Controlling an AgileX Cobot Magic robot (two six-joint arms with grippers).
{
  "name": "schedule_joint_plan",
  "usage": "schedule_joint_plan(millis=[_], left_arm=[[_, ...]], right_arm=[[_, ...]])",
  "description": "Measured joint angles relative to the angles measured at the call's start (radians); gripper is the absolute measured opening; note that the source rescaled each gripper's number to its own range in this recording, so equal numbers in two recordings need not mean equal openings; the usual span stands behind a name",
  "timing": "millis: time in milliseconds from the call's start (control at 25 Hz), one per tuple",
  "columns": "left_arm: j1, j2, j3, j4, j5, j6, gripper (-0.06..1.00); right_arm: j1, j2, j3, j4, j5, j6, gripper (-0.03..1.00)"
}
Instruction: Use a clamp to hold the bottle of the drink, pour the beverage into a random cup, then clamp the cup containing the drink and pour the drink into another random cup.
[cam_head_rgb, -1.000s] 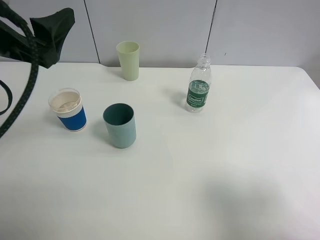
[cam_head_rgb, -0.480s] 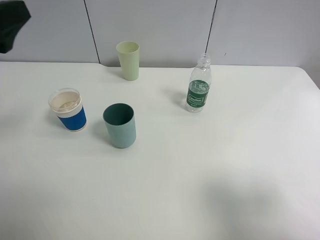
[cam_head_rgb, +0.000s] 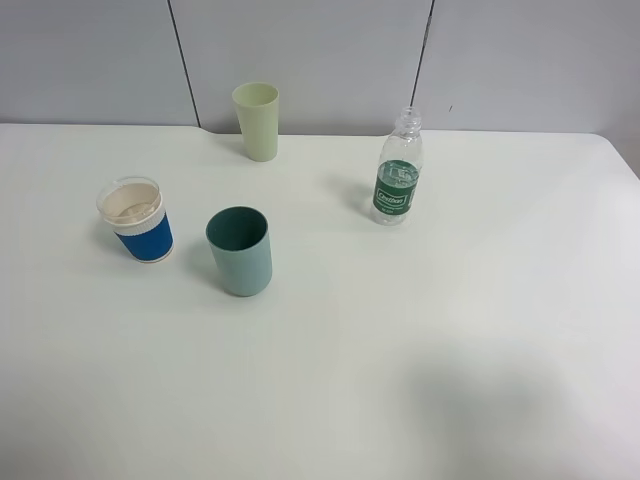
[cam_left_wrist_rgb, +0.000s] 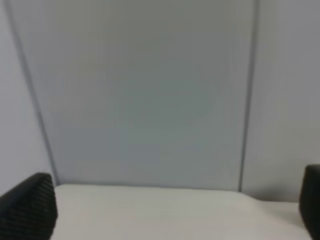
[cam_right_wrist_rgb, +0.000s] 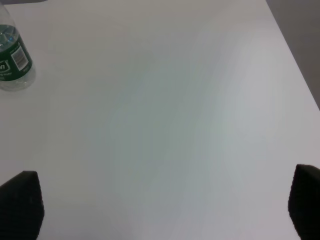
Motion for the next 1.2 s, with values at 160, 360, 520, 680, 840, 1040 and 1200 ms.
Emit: schedule_joint_plan(millis=[160, 360, 520, 680, 840, 1040, 1200], left_arm=[[0.011, -0.046, 0.000, -0.003, 0.029, 0.000, 0.95], [0.011, -0.100, -0.002, -0.004, 0.136, -0.003, 0.95], [0.011, -0.172, -0.002, -0.005, 0.229, -0.004, 0.95], [0.011, -0.249, -0.002, -0.005, 0.286, -0.004, 0.95], [0.011, -0.322, -0.002, -0.005, 0.370, -0.007, 0.95], [0.011, -0.400, -0.002, -0.005, 0.460, -0.036, 0.95], [0.011, -0.458, -0.002, -0.005, 0.531, -0.046, 0.95]], right_arm=[[0.000, 0.000, 0.000, 0.000, 0.000, 0.000, 1.00], [0.000, 0.000, 0.000, 0.000, 0.000, 0.000, 1.00], [0.000, 0.000, 0.000, 0.000, 0.000, 0.000, 1.00], [0.000, 0.000, 0.000, 0.000, 0.000, 0.000, 1.00], [0.000, 0.000, 0.000, 0.000, 0.000, 0.000, 1.00], [0.000, 0.000, 0.000, 0.000, 0.000, 0.000, 1.00], [0.000, 0.000, 0.000, 0.000, 0.000, 0.000, 1.00]])
